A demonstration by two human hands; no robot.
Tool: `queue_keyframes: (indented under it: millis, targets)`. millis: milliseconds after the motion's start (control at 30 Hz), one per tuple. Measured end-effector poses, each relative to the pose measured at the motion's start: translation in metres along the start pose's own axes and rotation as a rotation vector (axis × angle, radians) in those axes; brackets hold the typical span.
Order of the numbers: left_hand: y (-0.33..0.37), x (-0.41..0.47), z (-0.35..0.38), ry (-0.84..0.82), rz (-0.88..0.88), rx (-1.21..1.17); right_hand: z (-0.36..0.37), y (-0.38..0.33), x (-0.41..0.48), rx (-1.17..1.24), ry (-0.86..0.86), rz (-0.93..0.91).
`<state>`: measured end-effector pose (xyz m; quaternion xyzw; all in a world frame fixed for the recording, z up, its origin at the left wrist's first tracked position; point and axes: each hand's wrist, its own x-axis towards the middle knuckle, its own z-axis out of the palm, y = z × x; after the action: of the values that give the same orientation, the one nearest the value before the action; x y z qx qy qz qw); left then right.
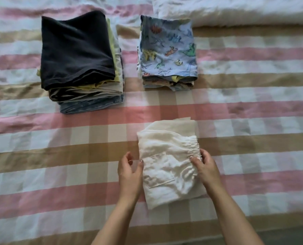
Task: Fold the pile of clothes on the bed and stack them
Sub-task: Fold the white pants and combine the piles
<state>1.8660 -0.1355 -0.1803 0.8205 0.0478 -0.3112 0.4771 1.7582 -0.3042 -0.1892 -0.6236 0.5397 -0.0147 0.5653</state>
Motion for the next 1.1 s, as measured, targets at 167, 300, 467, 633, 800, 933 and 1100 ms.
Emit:
queue_keyframes:
  millis: [167, 300, 467, 633, 800, 933, 1100]
  targets:
    - [-0.009, 0.010, 0.024, -0.057, -0.106, -0.055, 0.006, 0.018, 0.008, -0.338, 0.229, -0.046]
    - [-0.012, 0.010, 0.029, -0.069, -0.199, -0.182, 0.011, 0.019, 0.009, -0.145, 0.128, 0.095]
    - [0.002, 0.000, 0.027, -0.042, -0.037, -0.130, 0.001, 0.012, 0.013, 0.080, -0.100, 0.151]
    - [0.036, -0.005, 0.015, -0.088, 0.067, -0.183, -0.021, -0.017, 0.002, 0.122, -0.178, 0.038]
    - [0.105, 0.016, 0.003, -0.094, 0.194, -0.249, -0.042, -0.089, 0.022, 0.201, -0.189, -0.143]
    - [0.183, 0.066, 0.005, -0.085, 0.386, -0.281, -0.044, -0.170, 0.067, 0.258, -0.145, -0.344]
    - [0.272, 0.152, 0.008, -0.106, 0.557, -0.313, -0.035, -0.258, 0.140, 0.361, -0.111, -0.516]
